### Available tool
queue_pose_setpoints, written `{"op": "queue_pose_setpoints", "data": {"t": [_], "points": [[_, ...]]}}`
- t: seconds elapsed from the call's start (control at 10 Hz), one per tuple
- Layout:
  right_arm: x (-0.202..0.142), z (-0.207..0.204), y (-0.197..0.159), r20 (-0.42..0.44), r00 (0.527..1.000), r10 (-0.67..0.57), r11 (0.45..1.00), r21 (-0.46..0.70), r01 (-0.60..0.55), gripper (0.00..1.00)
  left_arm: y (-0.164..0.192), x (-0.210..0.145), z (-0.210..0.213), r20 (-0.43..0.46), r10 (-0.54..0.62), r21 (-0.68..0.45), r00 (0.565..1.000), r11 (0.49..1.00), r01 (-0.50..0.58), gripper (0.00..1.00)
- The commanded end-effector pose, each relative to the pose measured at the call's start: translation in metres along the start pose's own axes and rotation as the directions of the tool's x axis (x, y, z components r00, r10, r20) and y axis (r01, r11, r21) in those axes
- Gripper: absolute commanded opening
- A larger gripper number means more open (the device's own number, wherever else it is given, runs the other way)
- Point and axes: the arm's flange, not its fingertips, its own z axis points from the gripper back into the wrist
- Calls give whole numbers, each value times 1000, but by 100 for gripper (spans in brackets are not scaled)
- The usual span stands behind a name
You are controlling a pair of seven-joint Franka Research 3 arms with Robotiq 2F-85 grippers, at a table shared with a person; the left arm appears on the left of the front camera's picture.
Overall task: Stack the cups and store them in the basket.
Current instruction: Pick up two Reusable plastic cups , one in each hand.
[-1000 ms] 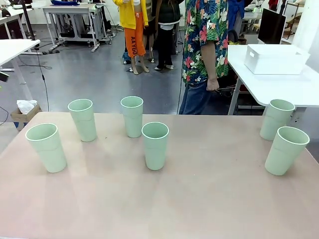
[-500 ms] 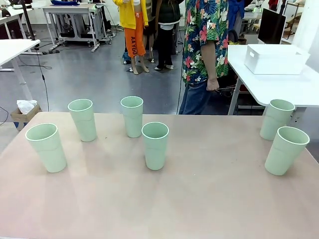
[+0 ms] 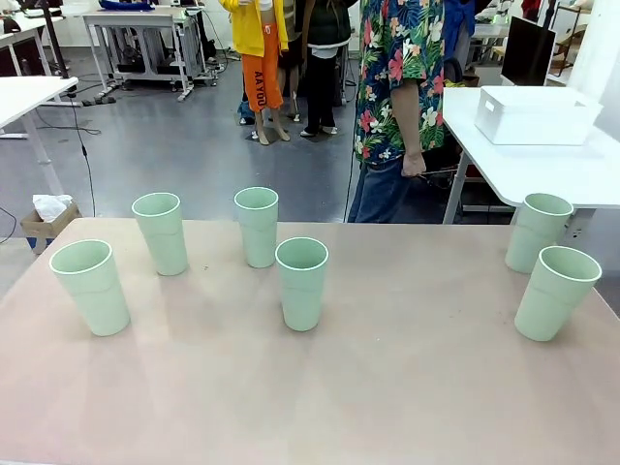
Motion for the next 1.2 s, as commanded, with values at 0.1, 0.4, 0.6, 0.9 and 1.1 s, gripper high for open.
{"op": "queue_pose_setpoints", "data": {"t": [0.1,0.4,0.6,0.9,1.1], "points": [[-2,6,0,11,1000,9,1000,-2,-9,100,-1,0,-1,6,2,-12,1000,1000,-2,100],[-2,6,0,11,1000,9,1000,-2,-9,100,-1,0,-1,6,2,-12,1000,1000,-2,100],[-2,6,0,11,1000,9,1000,-2,-9,100,-1,0,-1,6,2,-12,1000,1000,-2,100],[-2,6,0,11,1000,9,1000,-2,-9,100,-1,0,-1,6,2,-12,1000,1000,-2,100],[-2,6,0,11,1000,9,1000,-2,-9,100,-1,0,-1,6,2,-12,1000,1000,-2,100]]}}
